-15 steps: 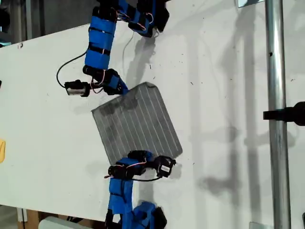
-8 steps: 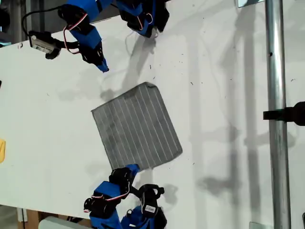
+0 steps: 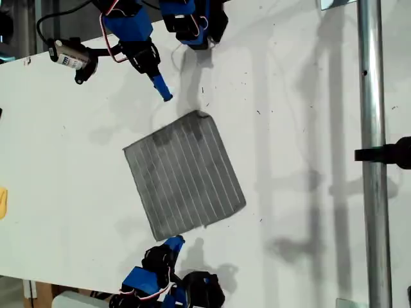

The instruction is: Grasp corners of a towel and fold twice.

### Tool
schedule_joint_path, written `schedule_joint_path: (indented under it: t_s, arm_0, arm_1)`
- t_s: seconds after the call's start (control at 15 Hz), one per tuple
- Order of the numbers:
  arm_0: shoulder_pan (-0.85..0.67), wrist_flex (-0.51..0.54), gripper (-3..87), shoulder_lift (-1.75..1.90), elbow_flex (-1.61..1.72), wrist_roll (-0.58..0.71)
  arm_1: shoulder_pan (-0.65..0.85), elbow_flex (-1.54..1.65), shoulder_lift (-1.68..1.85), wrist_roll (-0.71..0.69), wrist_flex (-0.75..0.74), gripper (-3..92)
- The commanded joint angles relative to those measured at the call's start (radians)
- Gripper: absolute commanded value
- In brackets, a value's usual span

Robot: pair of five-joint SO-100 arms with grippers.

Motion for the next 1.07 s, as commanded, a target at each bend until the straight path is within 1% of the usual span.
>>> schedule_joint_path:
  t_s: [0.0,0.13,0.27,0.4,0.53,0.67,0.8,1.0]
  arm_0:
    - [0.015,-0.006,-2.7,0.025,-0.005,-0.015]
    - [0.017,-0.008,-2.7,0.023,-0.002,-0.018]
    - [0.017,-0.015,-2.7,0.02,0.005,-0.025]
    - [0.017,-0.02,-2.7,0.009,0.006,-0.025]
    - [0.017,-0.021,-2.7,0.002,0.008,-0.025]
    - [0.018,-0.031,-2.7,-0.003,0.02,-0.025]
    - [0.018,-0.035,-2.7,-0.003,0.037,-0.026]
    - [0.018,-0.037,-2.7,0.002,0.048,-0.026]
  arm_1:
    - [-0.023,-0.058,-0.021,-0.141,0.02,39.0]
    - [-0.025,-0.017,-0.121,-0.224,0.025,41.5]
    - [-0.038,0.054,-0.264,-0.281,-0.031,41.8]
    - [-0.025,0.167,-0.365,-0.353,-0.163,41.4]
    - [0.029,0.296,-0.448,-0.423,-0.305,40.0]
    - [0.051,0.368,-0.531,-0.465,-0.428,39.9]
    - [0.054,0.397,-0.624,-0.492,-0.522,39.4]
    - [0.074,0.413,-0.707,-0.528,-0.6,38.0]
